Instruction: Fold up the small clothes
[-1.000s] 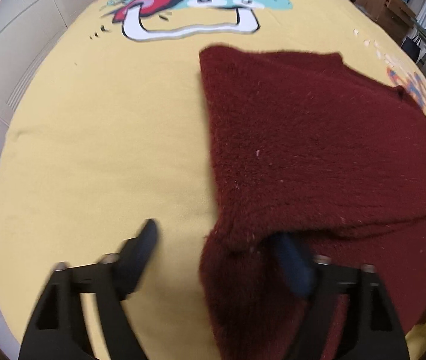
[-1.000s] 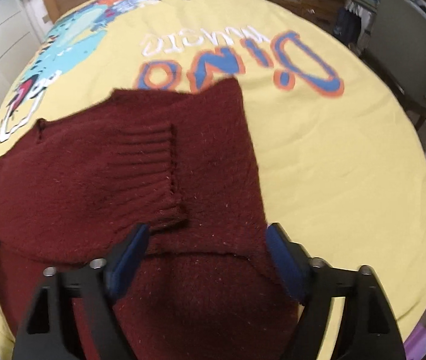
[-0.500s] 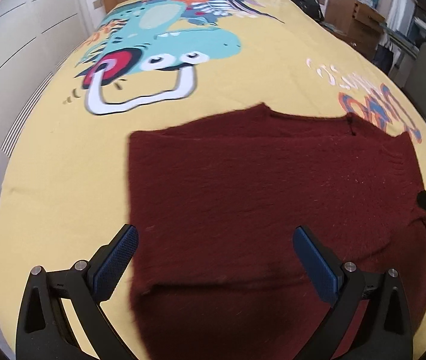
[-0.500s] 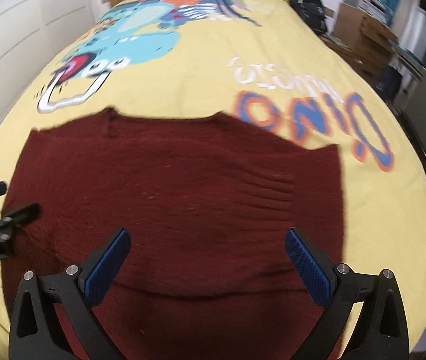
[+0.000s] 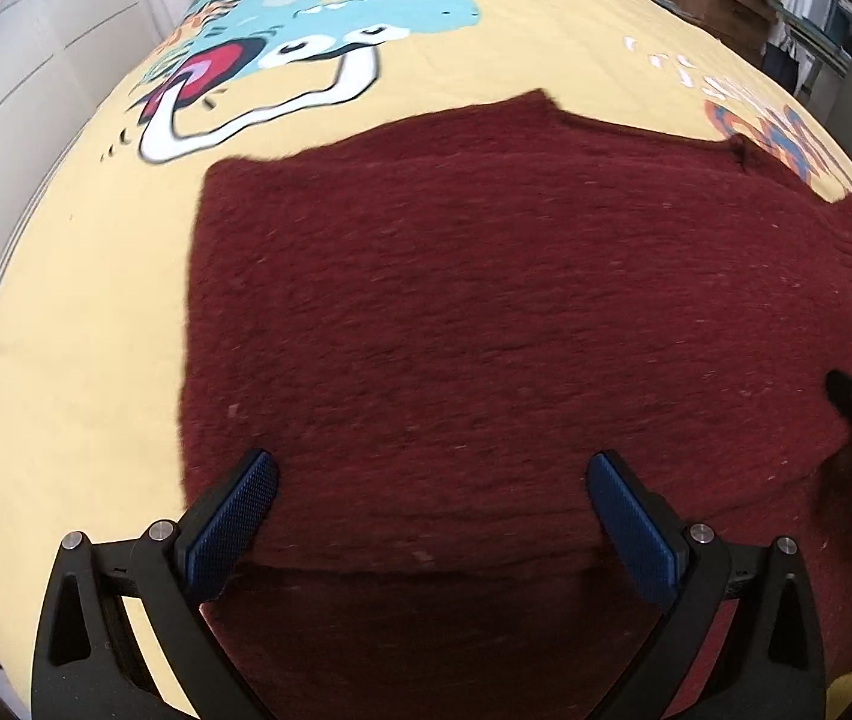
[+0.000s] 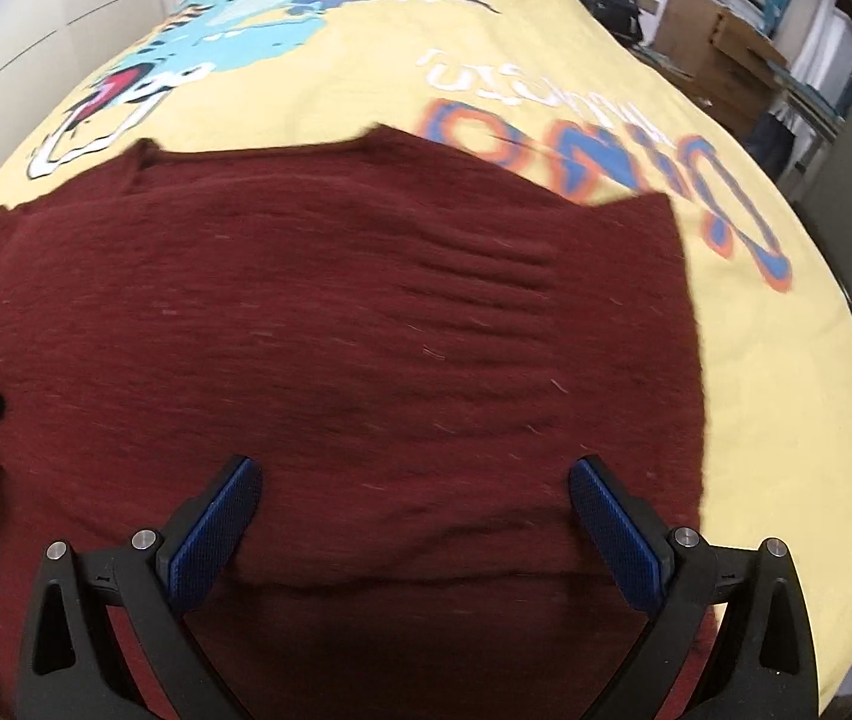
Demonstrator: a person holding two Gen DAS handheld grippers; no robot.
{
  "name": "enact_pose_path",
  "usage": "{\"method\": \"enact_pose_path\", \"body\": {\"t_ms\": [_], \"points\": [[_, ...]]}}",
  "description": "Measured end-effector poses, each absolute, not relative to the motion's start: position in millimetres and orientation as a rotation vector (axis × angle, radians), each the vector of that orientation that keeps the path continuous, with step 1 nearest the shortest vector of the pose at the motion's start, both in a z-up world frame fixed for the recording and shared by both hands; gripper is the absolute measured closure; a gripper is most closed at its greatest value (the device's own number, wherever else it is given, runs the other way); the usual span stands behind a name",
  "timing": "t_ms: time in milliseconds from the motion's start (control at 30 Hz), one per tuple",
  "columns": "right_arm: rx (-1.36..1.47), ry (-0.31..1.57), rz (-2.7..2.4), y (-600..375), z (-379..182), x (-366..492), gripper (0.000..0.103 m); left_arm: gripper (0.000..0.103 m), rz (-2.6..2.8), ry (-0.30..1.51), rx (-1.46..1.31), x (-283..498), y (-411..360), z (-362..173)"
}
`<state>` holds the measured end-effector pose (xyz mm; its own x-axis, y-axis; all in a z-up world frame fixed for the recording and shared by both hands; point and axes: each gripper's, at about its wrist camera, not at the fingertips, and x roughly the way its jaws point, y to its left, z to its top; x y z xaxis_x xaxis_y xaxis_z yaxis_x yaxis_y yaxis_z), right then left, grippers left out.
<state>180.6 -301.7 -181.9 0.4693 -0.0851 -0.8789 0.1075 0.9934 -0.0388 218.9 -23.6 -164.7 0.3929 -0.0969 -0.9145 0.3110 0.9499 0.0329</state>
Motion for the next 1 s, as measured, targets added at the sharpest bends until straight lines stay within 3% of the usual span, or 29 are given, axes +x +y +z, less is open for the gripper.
{"method": "enact_pose_path", "body": {"t_ms": [333,567,1000], "points": [[0.214,1.108,-0.104,-335.0,-190.8,172.5,0.000,0.001,-0.291,1.135,0.188,215.4,-16.4,-169.4],[0.186,1.177,-0.099,-327.1,-188.5,179.5,0.000,0.001,-0.288,1.126,0.146,206.9,-16.9,-149.8],[0.093,0.983,-0.034,-305.1,-103.9,83.3,0.000,0.001,-0.291,1.068,0.100,144.8,-3.6,-89.7]]}}
